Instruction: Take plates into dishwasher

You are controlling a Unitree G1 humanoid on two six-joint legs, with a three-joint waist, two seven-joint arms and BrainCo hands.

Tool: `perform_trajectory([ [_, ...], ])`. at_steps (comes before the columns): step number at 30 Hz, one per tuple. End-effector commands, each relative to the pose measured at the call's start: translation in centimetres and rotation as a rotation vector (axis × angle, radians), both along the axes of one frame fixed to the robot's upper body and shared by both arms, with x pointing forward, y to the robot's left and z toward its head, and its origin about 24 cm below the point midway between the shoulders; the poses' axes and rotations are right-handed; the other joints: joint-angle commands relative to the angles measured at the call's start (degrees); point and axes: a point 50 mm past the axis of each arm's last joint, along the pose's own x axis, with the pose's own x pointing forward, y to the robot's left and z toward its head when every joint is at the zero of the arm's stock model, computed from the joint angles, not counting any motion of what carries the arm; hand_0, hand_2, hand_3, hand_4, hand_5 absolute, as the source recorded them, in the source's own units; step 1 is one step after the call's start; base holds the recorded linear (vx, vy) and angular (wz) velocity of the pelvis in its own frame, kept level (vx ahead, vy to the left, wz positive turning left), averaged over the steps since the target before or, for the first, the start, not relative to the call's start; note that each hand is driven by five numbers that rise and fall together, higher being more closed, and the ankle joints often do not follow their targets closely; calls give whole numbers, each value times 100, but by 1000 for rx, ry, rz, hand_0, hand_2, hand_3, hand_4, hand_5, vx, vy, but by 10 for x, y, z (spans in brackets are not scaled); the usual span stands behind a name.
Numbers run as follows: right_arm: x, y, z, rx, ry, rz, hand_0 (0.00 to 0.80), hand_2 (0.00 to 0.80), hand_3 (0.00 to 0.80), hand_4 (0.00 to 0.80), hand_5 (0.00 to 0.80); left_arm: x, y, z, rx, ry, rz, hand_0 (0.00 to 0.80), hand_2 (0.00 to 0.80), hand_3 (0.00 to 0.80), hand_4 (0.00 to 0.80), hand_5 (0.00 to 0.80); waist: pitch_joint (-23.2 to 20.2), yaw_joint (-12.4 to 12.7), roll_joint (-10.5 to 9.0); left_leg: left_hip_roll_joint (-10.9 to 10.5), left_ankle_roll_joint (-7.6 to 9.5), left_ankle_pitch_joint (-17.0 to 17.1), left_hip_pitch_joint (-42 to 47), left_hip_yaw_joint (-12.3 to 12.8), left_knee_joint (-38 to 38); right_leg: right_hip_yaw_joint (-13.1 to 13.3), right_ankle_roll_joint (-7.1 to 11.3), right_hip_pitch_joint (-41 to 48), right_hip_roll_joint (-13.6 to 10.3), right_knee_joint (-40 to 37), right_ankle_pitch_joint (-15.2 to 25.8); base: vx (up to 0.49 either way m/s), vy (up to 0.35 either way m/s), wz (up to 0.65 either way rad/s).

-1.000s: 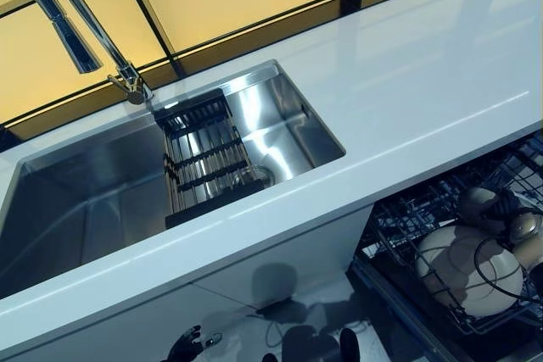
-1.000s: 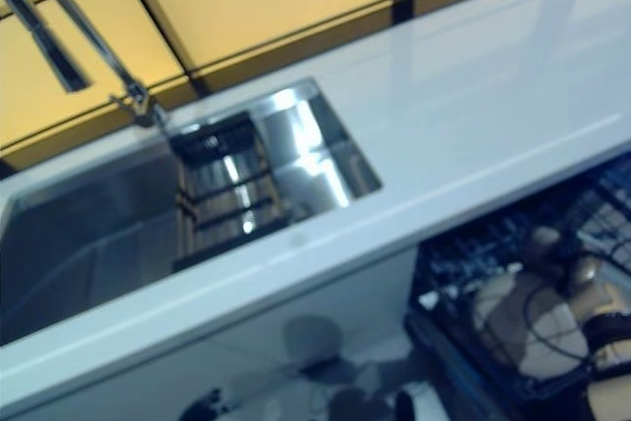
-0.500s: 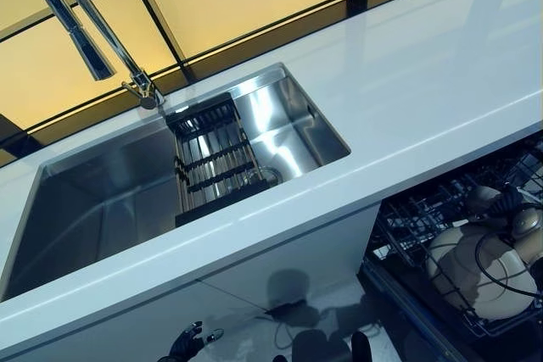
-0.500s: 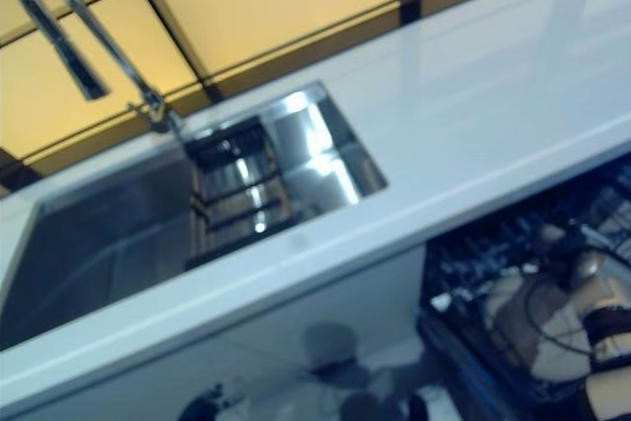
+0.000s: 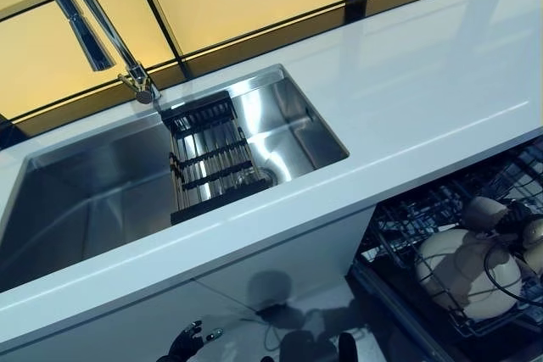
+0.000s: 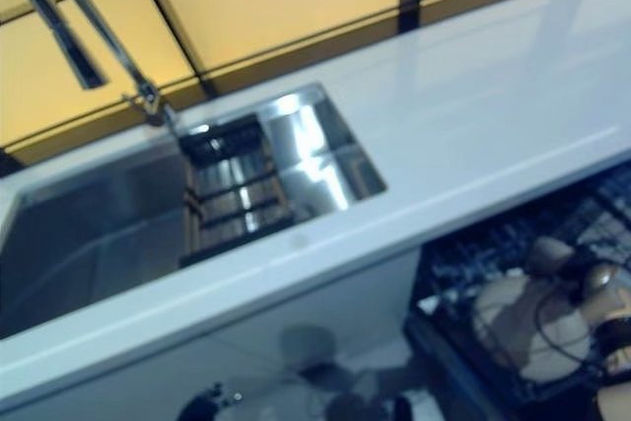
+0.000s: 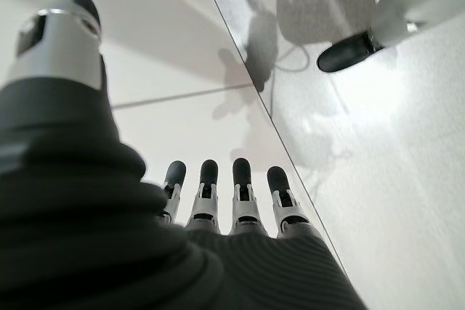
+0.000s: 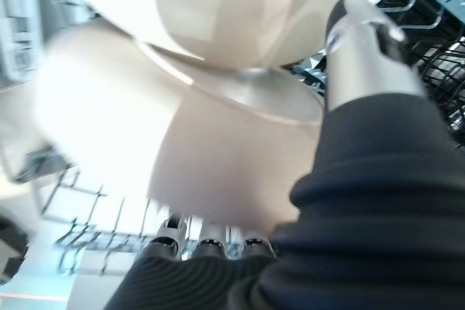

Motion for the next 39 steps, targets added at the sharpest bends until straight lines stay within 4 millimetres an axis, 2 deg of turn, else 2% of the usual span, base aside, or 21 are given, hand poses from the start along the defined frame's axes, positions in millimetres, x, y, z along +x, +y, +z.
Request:
perform_trajectory([
  [1, -2, -2, 11, -10, 3, 10, 0, 0, 0, 0, 0, 2, 27, 6, 93, -4, 27, 0, 0, 0, 0, 0, -436, 49, -749, 62, -80, -347, 296, -55, -12, 372, 561, 42, -334, 38, 45, 94, 8, -8],
  [7, -5, -4, 23, 1, -14, 31, 0, 0, 0, 0, 0, -6, 33, 2, 101, 39, 79, 0, 0, 0, 0, 0, -633, -17, -991, 146, -76, -370, 408, 6, -12, 474, 559, 156, -240, 35, 13, 66, 13, -5],
  [13, -8, -5, 31, 6, -31, 46, 0, 0, 0, 0, 0, -15, 39, -2, 113, 74, 122, 0, 0, 0, 0, 0, -761, -58, -1158, 185, -58, -392, 491, 58, -12, 531, 560, 224, -185, 32, -1, 46, 9, -11],
  [18, -12, -8, 46, 4, -46, 49, 0, 0, 0, 0, 0, -20, 45, -3, 119, 93, 166, 0, 0, 0, 0, 0, -847, -74, -1288, 214, -40, -411, 538, 104, -12, 560, 577, 276, -143, 25, -1, 0, 0, 0],
  [31, -14, -11, 61, 34, -98, 50, 0, 0, 0, 0, 0, -28, 49, -5, 120, 110, 222, 0, 0, 0, 0, 0, -961, -55, -1397, 216, -11, -421, 567, 119, -12, 549, 590, 349, -112, 0, 8, -9, 8, -4],
  [39, -18, -12, 62, 164, -208, 12, 0, 0, 0, 0, 0, -36, 52, -8, 88, 135, 307, 0, 0, 0, 0, 0, -1019, -104, -1418, 209, -5, -434, 595, 148, -12, 549, 586, 375, -104, 0, 11, 0, 0, 0],
])
